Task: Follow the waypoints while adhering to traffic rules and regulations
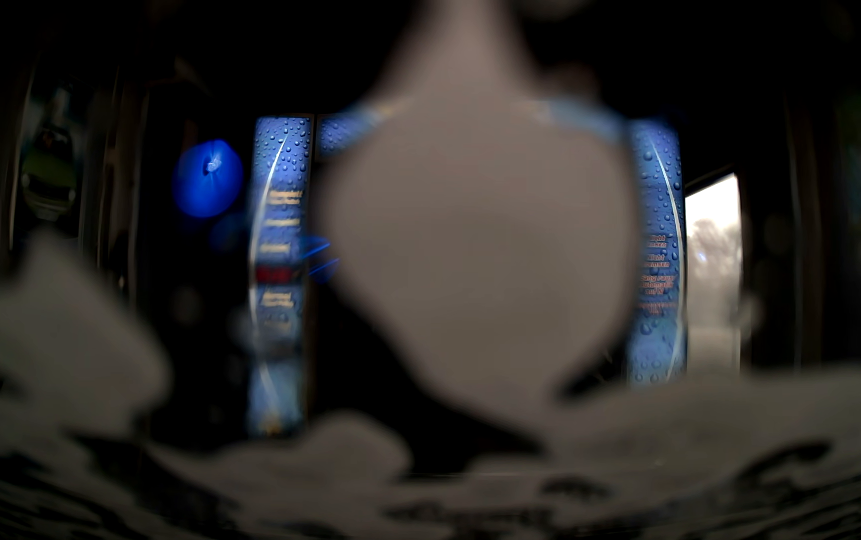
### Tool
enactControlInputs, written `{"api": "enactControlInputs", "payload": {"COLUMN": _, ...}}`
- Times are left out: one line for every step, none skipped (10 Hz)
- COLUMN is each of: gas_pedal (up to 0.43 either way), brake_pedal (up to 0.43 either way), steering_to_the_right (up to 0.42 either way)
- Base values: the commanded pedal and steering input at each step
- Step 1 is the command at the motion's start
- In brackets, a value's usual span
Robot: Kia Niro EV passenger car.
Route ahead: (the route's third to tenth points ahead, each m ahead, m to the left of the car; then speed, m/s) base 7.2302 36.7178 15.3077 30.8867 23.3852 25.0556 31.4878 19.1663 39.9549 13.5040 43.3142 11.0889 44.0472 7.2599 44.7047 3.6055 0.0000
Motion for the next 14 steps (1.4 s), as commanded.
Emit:
{"api": "enactControlInputs", "payload": {"gas_pedal": 0.000, "brake_pedal": 0.000, "steering_to_the_right": -0.014}}
{"api": "enactControlInputs", "payload": {"gas_pedal": 0.000, "brake_pedal": 0.000, "steering_to_the_right": -0.015}}
{"api": "enactControlInputs", "payload": {"gas_pedal": 0.000, "brake_pedal": 0.000, "steering_to_the_right": -0.014}}
{"api": "enactControlInputs", "payload": {"gas_pedal": 0.000, "brake_pedal": 0.006, "steering_to_the_right": -0.015}}
{"api": "enactControlInputs", "payload": {"gas_pedal": 0.000, "brake_pedal": 0.000, "steering_to_the_right": -0.014}}
{"api": "enactControlInputs", "payload": {"gas_pedal": 0.000, "brake_pedal": 0.000, "steering_to_the_right": -0.014}}
{"api": "enactControlInputs", "payload": {"gas_pedal": 0.000, "brake_pedal": 0.000, "steering_to_the_right": -0.014}}
{"api": "enactControlInputs", "payload": {"gas_pedal": 0.000, "brake_pedal": 0.000, "steering_to_the_right": -0.014}}
{"api": "enactControlInputs", "payload": {"gas_pedal": 0.000, "brake_pedal": 0.000, "steering_to_the_right": -0.015}}
{"api": "enactControlInputs", "payload": {"gas_pedal": 0.000, "brake_pedal": 0.000, "steering_to_the_right": -0.015}}
{"api": "enactControlInputs", "payload": {"gas_pedal": 0.000, "brake_pedal": 0.000, "steering_to_the_right": -0.014}}
{"api": "enactControlInputs", "payload": {"gas_pedal": 0.000, "brake_pedal": 0.000, "steering_to_the_right": -0.015}}
{"api": "enactControlInputs", "payload": {"gas_pedal": 0.000, "brake_pedal": 0.000, "steering_to_the_right": -0.014}}
{"api": "enactControlInputs", "payload": {"gas_pedal": 0.000, "brake_pedal": 0.000, "steering_to_the_right": -0.015}}
